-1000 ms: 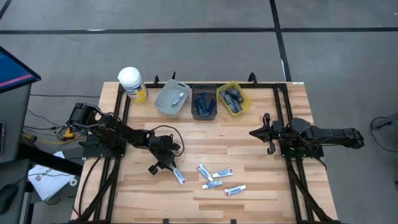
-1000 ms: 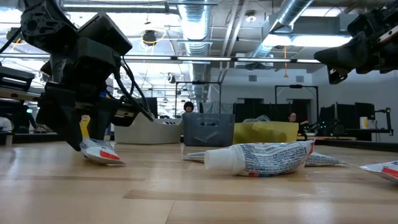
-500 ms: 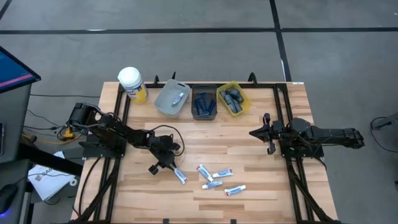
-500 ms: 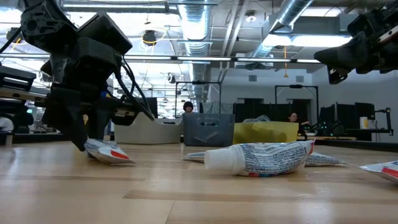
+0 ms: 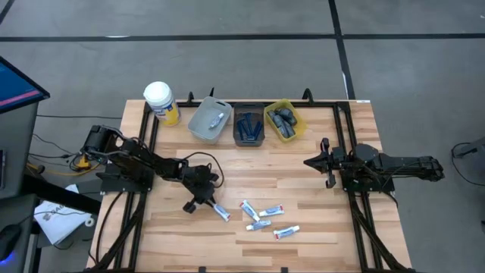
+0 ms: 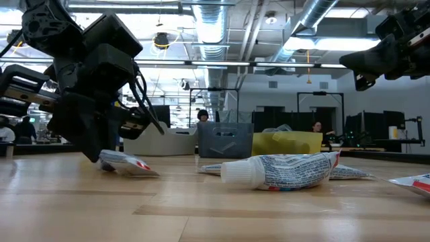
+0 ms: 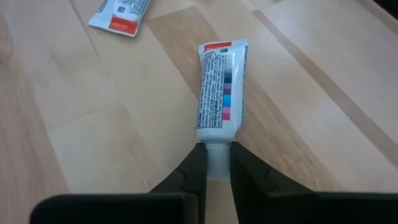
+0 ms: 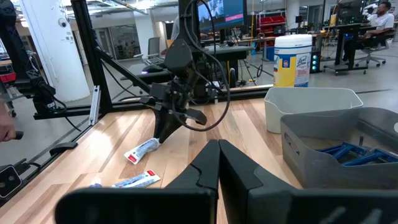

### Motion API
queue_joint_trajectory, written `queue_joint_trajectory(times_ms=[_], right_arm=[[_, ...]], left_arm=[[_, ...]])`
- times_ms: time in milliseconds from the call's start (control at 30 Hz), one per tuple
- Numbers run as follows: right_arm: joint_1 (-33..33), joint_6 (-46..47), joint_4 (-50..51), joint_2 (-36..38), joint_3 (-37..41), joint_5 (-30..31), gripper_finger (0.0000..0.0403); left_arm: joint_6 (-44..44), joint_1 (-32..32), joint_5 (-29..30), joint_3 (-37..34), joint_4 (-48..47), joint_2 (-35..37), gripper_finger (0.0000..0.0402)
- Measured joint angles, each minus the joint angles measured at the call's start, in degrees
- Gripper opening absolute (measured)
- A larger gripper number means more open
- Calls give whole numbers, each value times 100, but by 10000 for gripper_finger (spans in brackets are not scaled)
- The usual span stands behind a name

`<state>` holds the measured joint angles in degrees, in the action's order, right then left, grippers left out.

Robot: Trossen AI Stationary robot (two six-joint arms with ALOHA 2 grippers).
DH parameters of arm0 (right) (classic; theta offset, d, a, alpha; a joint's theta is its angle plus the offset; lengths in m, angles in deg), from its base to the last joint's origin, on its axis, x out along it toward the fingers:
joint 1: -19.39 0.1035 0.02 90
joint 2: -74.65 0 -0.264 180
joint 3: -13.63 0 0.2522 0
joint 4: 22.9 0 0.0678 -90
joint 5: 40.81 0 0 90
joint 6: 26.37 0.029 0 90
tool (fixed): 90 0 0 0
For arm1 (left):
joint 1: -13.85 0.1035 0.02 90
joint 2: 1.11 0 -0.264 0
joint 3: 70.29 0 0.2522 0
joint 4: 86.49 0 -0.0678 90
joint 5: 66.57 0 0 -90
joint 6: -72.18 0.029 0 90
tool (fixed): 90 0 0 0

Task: Pick & Place Travel size toiletries
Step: Put the toothpaste into the gray bin

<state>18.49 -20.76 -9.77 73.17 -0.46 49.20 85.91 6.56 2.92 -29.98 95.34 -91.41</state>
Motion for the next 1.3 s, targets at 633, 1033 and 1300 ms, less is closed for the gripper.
queue_joint_trajectory(times_ms=[633,1033,1300], right_arm=[[2,-2,0,1,-1,0,0],[2,0,0,1,0,-1,0],[0,-1,0,0,0,0,0]], left_arm=[[-831,9,1460,411,16,1161,38],[-1147,502,3910,420,34,2459,38],[-1159,1446,5249,418,9,2527,41]])
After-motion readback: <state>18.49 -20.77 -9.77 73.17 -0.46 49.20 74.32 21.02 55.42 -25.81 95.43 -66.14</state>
